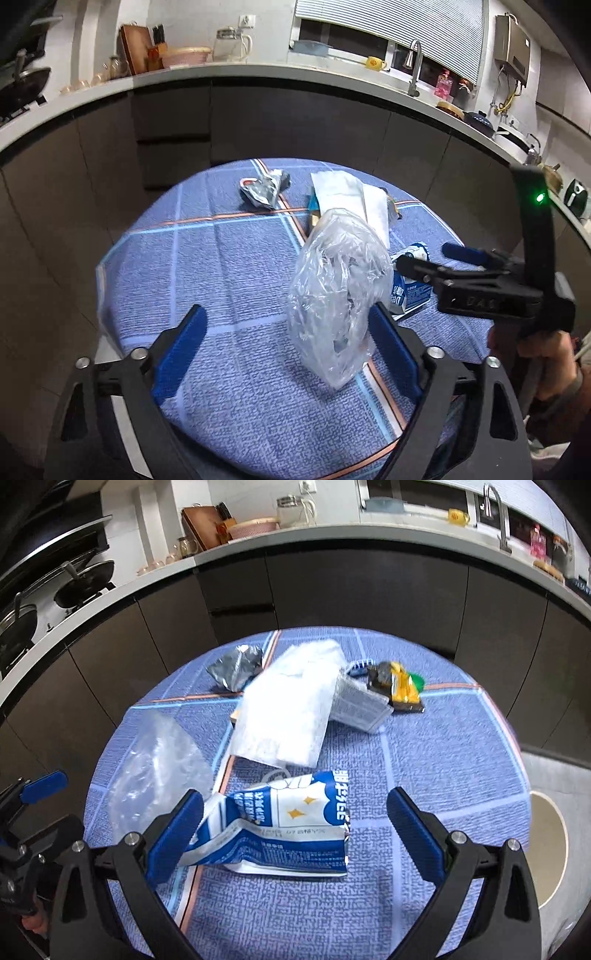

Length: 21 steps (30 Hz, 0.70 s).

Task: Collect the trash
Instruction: 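Grasp the clear plastic bag with the left gripper while the right grasps the milk carton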

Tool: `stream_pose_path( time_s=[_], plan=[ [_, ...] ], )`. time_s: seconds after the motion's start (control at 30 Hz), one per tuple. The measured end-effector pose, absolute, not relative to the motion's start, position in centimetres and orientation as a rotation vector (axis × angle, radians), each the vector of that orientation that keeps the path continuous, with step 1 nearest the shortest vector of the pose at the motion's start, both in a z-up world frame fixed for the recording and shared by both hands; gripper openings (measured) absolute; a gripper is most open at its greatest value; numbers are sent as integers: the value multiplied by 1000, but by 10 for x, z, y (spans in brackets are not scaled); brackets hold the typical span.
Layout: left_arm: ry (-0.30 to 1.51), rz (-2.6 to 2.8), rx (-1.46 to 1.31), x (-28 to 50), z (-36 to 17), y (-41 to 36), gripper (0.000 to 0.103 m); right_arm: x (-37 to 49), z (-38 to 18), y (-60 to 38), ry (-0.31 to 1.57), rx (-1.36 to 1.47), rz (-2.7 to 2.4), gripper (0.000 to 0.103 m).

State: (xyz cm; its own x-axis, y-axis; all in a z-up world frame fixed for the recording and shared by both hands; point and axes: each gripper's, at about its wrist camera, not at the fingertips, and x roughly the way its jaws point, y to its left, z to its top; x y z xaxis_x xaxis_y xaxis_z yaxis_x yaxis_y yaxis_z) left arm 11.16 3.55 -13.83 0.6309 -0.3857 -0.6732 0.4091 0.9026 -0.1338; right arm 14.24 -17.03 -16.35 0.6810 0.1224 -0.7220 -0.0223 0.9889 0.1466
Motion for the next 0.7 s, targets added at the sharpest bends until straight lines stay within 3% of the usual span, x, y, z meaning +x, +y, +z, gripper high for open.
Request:
stream_pose_path(
  time_s=[0.2,0.27,0.43,0.5,0.57,0.7],
  plan=[
    [845,-548,-33,139,-151,27,62,142,-168,-176,821,198,133,89],
    [880,-569,-48,149,-160,21,58,140,-168,-177,819,212,159,76],
    [944,-598,-60,161,-175,11,37,135,-167,-174,822,212,194,62],
    [957,-606,-55,161,-178,7,17,133,-167,-173,818,215,205,51],
    [967,-609,-52,160,-179,4,4,132,-165,-172,816,211,216,41],
    [951,-596,-37,155,-175,2,1,127,-161,-166,813,177,224,18]
  ],
)
